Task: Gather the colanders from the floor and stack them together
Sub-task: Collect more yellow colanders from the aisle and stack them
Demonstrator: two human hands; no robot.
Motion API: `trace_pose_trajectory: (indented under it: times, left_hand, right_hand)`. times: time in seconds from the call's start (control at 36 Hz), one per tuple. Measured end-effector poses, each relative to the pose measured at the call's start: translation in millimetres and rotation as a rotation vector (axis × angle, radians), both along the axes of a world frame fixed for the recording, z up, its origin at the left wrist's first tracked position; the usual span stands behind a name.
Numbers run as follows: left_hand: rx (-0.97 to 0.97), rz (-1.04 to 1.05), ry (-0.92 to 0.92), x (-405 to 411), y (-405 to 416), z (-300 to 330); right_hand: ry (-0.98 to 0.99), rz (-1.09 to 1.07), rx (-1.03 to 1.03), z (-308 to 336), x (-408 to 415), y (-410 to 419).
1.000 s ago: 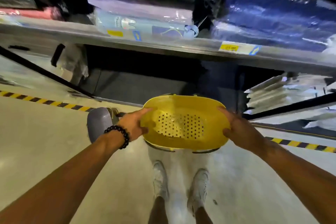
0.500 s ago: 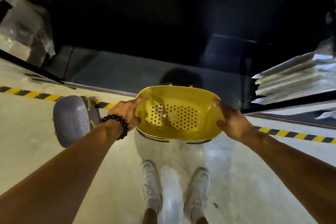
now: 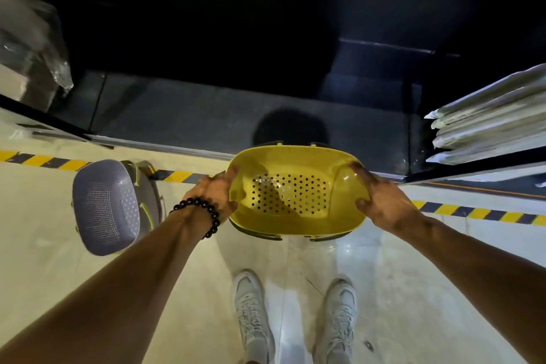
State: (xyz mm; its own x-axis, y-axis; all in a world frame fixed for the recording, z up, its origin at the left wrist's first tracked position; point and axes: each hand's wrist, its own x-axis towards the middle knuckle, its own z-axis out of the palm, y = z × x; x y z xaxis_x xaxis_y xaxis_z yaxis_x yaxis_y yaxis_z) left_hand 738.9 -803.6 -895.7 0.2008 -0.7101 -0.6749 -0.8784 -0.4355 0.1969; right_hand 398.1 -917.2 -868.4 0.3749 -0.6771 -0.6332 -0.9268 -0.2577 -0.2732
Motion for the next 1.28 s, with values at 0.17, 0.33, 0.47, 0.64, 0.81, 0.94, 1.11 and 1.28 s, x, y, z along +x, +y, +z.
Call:
trace_pose_trajectory:
  times: [0.17, 0.33, 0.47, 0.64, 0.81, 0.94, 1.11, 1.28]
  left_hand:
    - [-0.109, 0.020, 0.004, 1.9, -6.1, 44.2]
    - [-0.337, -0.048, -0.106, -1.0, -9.5, 124.5]
    - [-0.482, -0.062, -0.198, -0.2, -4.9, 219.6]
    - [-0.538, -0.038, -0.396, 4.4, 21.1, 329.7]
    - [-0.603, 0.060, -0.481, 8.3, 73.6, 447.0]
    - [-0.654, 0.144, -0.612, 13.8, 134.1, 536.9]
    - [-0.694, 0.201, -0.773, 25.5, 209.0, 623.9]
    - [-0.691, 0.321, -0.847, 52.1, 272.6, 655.7]
  right_hand:
    - [-0.134, -0.055, -0.101, 37.3, 18.9, -0.3]
    - [-0.183, 0.118, -0.352, 112.2, 62.9, 0.1]
    - [-0.108, 0.169, -0.305, 202.2, 98.9, 1.4]
    - [-0.168, 0.327, -0.538, 319.7, 133.8, 23.5]
    - [-0.243, 0.534, -0.619, 431.0, 160.5, 43.1]
    - [-0.353, 0.722, -0.703, 513.0, 192.5, 69.9]
    - [-0.463, 0.836, -0.754, 578.4, 243.0, 110.8]
    - [-0.518, 0.954, -0.770, 615.4, 294.0, 159.0]
